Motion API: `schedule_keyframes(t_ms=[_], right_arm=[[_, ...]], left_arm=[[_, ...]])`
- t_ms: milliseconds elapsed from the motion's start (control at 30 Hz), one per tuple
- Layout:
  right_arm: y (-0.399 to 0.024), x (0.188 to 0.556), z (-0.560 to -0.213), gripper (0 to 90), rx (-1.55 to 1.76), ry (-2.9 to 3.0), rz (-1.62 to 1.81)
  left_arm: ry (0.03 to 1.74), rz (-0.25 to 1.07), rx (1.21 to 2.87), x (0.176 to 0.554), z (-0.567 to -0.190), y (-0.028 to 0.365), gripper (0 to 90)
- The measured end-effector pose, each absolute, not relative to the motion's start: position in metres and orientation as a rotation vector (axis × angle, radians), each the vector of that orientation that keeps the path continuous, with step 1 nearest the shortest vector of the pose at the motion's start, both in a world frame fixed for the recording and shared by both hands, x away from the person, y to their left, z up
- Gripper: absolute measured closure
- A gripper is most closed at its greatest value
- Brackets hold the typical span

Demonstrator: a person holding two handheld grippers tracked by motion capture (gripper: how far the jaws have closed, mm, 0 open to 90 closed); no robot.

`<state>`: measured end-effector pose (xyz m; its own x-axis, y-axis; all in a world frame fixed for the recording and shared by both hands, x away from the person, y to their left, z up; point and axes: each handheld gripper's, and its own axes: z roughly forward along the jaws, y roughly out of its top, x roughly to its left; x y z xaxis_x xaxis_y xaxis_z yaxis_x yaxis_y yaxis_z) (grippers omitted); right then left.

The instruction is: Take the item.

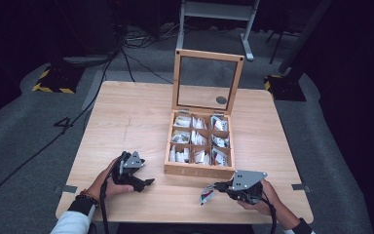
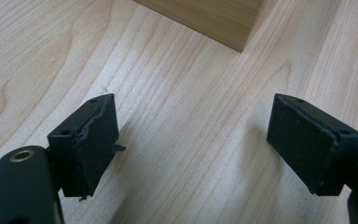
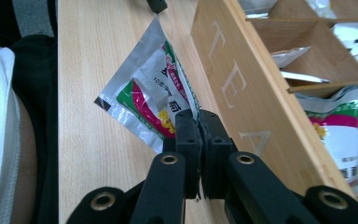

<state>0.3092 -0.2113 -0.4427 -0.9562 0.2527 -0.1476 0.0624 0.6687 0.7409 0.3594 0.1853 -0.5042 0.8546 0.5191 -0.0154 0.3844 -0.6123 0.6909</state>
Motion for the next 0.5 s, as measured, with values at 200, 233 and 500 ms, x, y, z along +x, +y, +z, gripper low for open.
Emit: schedule_keyframes(t_ms=[200, 233, 500], right_arm=[[-0.207, 0.312, -0.452, 88.3, 0.261, 2.682, 1.122], [-0.206, 0.312, -0.453, 88.3, 0.263, 2.686, 1.119], [-0.199, 0.315, -0.462, 88.0, 0.277, 2.744, 1.054]], left_arm=[[0.652, 0.24, 2.302, 0.36, -0.504, 0.185, 16.8], [0.651, 0.24, 2.302, 0.36, -0.504, 0.185, 16.8], [0.651, 0.24, 2.302, 0.36, -0.504, 0.185, 16.8]])
